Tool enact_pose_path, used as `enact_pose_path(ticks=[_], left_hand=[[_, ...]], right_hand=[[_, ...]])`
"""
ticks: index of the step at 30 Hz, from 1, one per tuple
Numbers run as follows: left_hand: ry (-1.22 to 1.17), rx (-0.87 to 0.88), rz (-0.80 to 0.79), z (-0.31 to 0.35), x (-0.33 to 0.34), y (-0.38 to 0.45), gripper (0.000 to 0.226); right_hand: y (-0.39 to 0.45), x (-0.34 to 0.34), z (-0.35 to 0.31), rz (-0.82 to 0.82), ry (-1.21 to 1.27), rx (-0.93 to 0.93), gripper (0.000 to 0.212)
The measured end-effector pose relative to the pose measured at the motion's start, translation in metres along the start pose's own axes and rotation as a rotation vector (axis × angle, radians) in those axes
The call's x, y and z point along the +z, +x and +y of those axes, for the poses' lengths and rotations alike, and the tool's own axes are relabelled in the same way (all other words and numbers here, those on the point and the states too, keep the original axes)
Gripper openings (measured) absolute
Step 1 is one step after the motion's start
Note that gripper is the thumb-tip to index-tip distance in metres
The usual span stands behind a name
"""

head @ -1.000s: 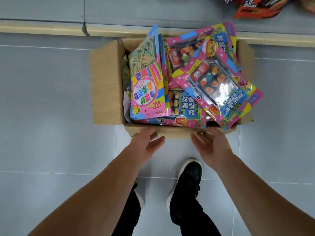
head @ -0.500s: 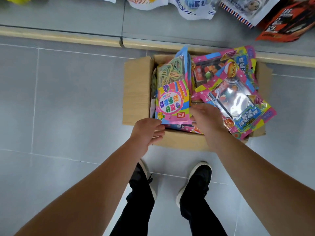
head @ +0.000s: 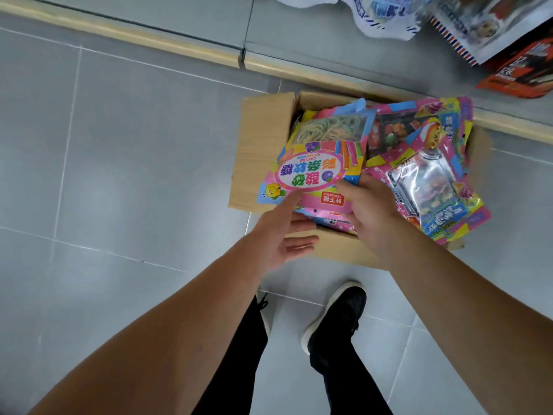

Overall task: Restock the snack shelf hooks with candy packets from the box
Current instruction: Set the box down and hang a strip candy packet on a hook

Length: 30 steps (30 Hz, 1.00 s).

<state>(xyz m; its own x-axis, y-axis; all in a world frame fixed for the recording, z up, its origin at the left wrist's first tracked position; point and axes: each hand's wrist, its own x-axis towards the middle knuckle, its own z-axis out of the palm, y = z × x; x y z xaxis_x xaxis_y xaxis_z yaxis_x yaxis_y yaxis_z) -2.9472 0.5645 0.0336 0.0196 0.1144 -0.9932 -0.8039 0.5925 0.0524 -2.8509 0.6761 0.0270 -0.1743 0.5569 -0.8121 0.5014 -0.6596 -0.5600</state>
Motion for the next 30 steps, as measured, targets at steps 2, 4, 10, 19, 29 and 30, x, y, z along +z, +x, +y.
enact_pose_path(ticks=[2,4,10,19,29,30], left_hand=[[-0.205,0.046,-0.043,0.005,0.011,-0.014,0.040],[-0.354,0.120,-0.014,0.013,0.020,-0.030,0.023],[-0.328,0.313,0.036,0.042,0.030,-0.092,0.025],[0.517,0.667,0.232,0.093,0.003,-0.255,0.019],[1.554,0.994,0.154,0.099,0.008,-0.474,0.017],[1.592,1.018,0.124,0.098,0.010,-0.496,0.022]], right_hand=[[-0.023,-0.002,-0.014,-0.072,0.104,0.007,0.010],[-0.046,-0.004,-0.027,-0.143,0.180,0.040,0.014],[-0.101,-0.018,-0.048,-0.101,-0.104,0.125,0.006],[-0.200,-0.045,-0.158,0.078,-0.366,-0.210,0.036],[-0.376,-0.062,-0.248,-0.177,-0.705,-0.513,0.054],[-0.394,-0.065,-0.248,-0.166,-0.684,-0.509,0.043]])
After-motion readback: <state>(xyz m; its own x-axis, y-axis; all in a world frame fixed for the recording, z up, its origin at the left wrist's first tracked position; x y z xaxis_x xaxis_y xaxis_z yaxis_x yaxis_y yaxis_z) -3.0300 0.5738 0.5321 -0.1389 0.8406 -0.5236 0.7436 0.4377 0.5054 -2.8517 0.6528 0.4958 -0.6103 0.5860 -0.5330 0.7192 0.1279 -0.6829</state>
